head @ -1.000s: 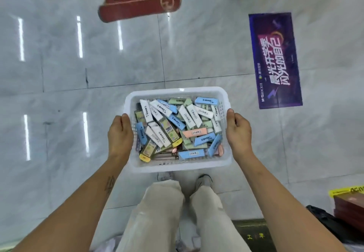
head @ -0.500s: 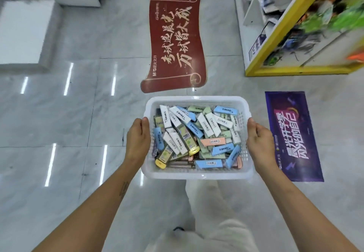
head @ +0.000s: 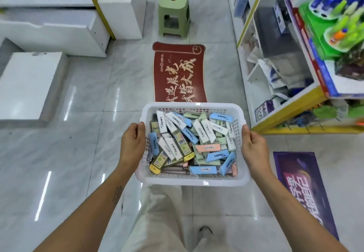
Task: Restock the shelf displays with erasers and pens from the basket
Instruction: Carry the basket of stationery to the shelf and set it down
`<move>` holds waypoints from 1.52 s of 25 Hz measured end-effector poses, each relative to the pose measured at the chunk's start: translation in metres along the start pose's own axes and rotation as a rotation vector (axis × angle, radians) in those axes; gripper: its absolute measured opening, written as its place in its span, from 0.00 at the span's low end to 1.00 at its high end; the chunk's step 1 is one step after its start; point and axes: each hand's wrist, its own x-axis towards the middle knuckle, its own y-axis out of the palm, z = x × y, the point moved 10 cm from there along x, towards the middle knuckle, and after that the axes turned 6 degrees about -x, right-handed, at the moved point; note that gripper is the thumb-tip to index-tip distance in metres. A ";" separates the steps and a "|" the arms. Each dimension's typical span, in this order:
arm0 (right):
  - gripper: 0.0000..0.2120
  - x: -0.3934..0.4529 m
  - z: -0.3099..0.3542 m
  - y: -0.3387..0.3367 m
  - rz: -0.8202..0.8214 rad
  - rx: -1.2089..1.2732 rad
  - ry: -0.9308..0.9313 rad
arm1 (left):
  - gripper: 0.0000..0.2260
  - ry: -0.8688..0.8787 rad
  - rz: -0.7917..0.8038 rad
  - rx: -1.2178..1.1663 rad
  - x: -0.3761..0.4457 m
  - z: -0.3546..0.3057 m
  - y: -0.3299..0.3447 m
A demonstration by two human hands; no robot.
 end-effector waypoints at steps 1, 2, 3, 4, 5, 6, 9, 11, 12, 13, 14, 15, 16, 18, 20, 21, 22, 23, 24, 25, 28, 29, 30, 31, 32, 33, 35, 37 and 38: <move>0.27 0.029 0.020 0.010 -0.005 0.003 0.003 | 0.18 0.005 0.010 0.000 0.039 -0.014 0.002; 0.27 0.058 0.041 0.018 -0.013 0.000 0.008 | 0.18 0.015 0.017 -0.001 0.079 -0.029 0.005; 0.27 0.082 0.060 0.024 -0.023 -0.002 0.017 | 0.18 0.027 0.022 0.002 0.113 -0.044 0.007; 0.27 0.103 0.076 0.028 -0.042 0.000 0.024 | 0.17 0.044 0.037 0.011 0.144 -0.062 0.011; 0.27 0.130 0.094 0.031 -0.066 0.002 0.036 | 0.17 0.060 0.054 0.023 0.181 -0.083 0.018; 0.27 0.156 0.110 0.033 -0.087 0.000 0.052 | 0.17 0.074 0.065 0.037 0.215 -0.102 0.024; 0.28 0.237 0.160 0.035 -0.133 0.019 0.083 | 0.16 0.125 0.084 0.066 0.310 -0.161 0.051; 0.28 0.297 0.189 0.033 -0.168 0.025 0.087 | 0.17 0.133 0.085 0.070 0.370 -0.191 0.073; 0.28 0.324 0.203 0.033 -0.186 0.029 0.087 | 0.17 0.135 0.084 0.066 0.395 -0.205 0.084; 0.28 0.358 0.215 0.034 -0.198 0.038 0.089 | 0.17 0.143 0.081 0.064 0.425 -0.221 0.097; 0.28 0.393 0.228 0.035 -0.203 0.048 0.087 | 0.17 0.150 0.076 0.057 0.455 -0.237 0.112; 0.28 0.428 0.242 0.035 -0.208 0.051 0.082 | 0.17 0.158 0.070 0.049 0.485 -0.254 0.126; 0.27 0.460 0.256 0.035 -0.213 0.052 0.081 | 0.16 0.160 0.069 0.049 0.515 -0.272 0.140; 0.27 0.522 0.281 0.035 -0.211 0.073 0.090 | 0.16 0.154 0.084 0.047 0.570 -0.309 0.166; 0.26 0.575 0.304 0.031 -0.220 0.078 0.103 | 0.16 0.163 0.098 0.042 0.620 -0.339 0.190; 0.26 0.596 0.315 0.028 -0.231 0.075 0.105 | 0.16 0.170 0.102 0.044 0.640 -0.354 0.199; 0.26 0.623 0.328 0.025 -0.244 0.074 0.113 | 0.16 0.176 0.112 0.044 0.666 -0.371 0.212; 0.26 0.650 0.340 0.024 -0.259 0.069 0.125 | 0.16 0.180 0.126 0.044 0.695 -0.386 0.226; 0.26 0.679 0.352 0.024 -0.276 0.062 0.135 | 0.16 0.189 0.136 0.050 0.726 -0.399 0.241; 0.26 0.707 0.364 0.025 -0.290 0.057 0.139 | 0.16 0.203 0.151 0.063 0.758 -0.413 0.256; 0.27 0.790 0.390 0.033 -0.330 0.077 0.181 | 0.17 0.241 0.236 0.065 0.853 -0.450 0.309; 0.27 0.812 0.395 0.035 -0.345 0.077 0.206 | 0.17 0.248 0.261 0.064 0.881 -0.461 0.324; 0.27 0.836 0.402 0.037 -0.363 0.082 0.235 | 0.17 0.255 0.284 0.071 0.912 -0.475 0.341; 0.27 0.860 0.409 0.037 -0.384 0.097 0.261 | 0.17 0.263 0.301 0.085 0.941 -0.491 0.359; 0.27 0.883 0.418 0.036 -0.409 0.102 0.279 | 0.18 0.276 0.322 0.108 0.969 -0.508 0.378; 0.27 0.904 0.423 0.034 -0.431 0.103 0.303 | 0.18 0.286 0.348 0.126 0.993 -0.524 0.397; 0.26 0.949 0.432 0.028 -0.466 0.108 0.360 | 0.19 0.306 0.402 0.138 1.038 -0.557 0.437; 0.26 0.990 0.440 0.023 -0.485 0.112 0.382 | 0.20 0.315 0.420 0.160 1.074 -0.581 0.470; 0.26 1.016 0.444 0.022 -0.496 0.127 0.384 | 0.19 0.317 0.426 0.178 1.095 -0.594 0.490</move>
